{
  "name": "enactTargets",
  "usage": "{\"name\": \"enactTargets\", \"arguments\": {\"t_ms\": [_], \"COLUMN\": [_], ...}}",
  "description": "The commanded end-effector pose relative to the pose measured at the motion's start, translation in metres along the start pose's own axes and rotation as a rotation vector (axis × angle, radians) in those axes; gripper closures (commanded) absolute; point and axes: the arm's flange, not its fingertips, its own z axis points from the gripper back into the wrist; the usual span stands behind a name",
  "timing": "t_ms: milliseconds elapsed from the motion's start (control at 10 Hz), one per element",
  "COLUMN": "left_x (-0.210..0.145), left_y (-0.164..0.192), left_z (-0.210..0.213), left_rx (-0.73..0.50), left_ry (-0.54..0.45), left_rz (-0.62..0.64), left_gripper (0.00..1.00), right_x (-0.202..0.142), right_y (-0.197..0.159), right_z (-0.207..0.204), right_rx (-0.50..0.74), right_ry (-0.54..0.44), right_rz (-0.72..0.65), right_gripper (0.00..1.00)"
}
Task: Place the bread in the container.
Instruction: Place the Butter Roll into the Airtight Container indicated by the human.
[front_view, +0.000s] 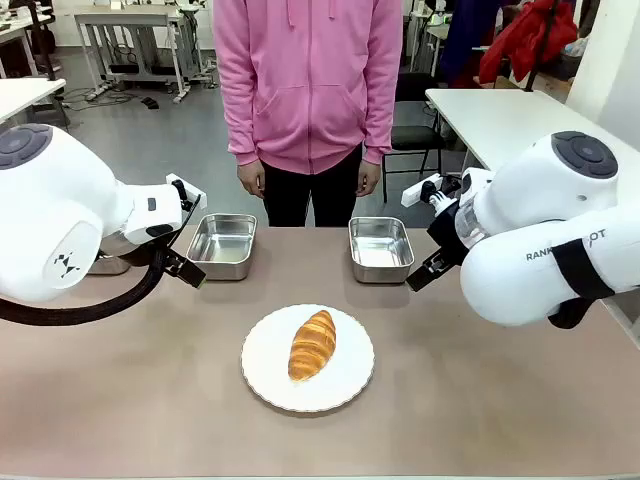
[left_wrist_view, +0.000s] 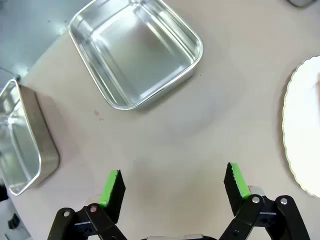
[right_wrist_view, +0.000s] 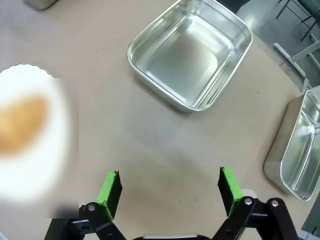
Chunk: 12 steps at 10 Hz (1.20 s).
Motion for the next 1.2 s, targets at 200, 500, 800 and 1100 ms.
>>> {"name": "enactTargets", "arguments": {"t_ms": [200,500,800,1100], "left_x": [0.0,0.0,0.0,0.027], "left_y": [0.0,0.0,0.0,0.043], "left_z": [0.0,0.0,0.0,0.058], "left_rx": [0.0,0.0,0.0,-0.034], "left_ry": [0.0,0.0,0.0,-0.048], "left_rz": [0.0,0.0,0.0,-0.011], "left_gripper": [0.0,0.0,0.0,0.0], "right_x": [0.0,0.0,0.0,0.034], "right_y": [0.0,0.0,0.0,-0.062], "right_z": [0.0,0.0,0.0,0.06], "right_rx": [0.0,0.0,0.0,0.014], "right_ry": [0.0,0.0,0.0,-0.076], "right_rz": [0.0,0.0,0.001,-0.007], "right_gripper": [0.0,0.0,0.0,0.0]}}
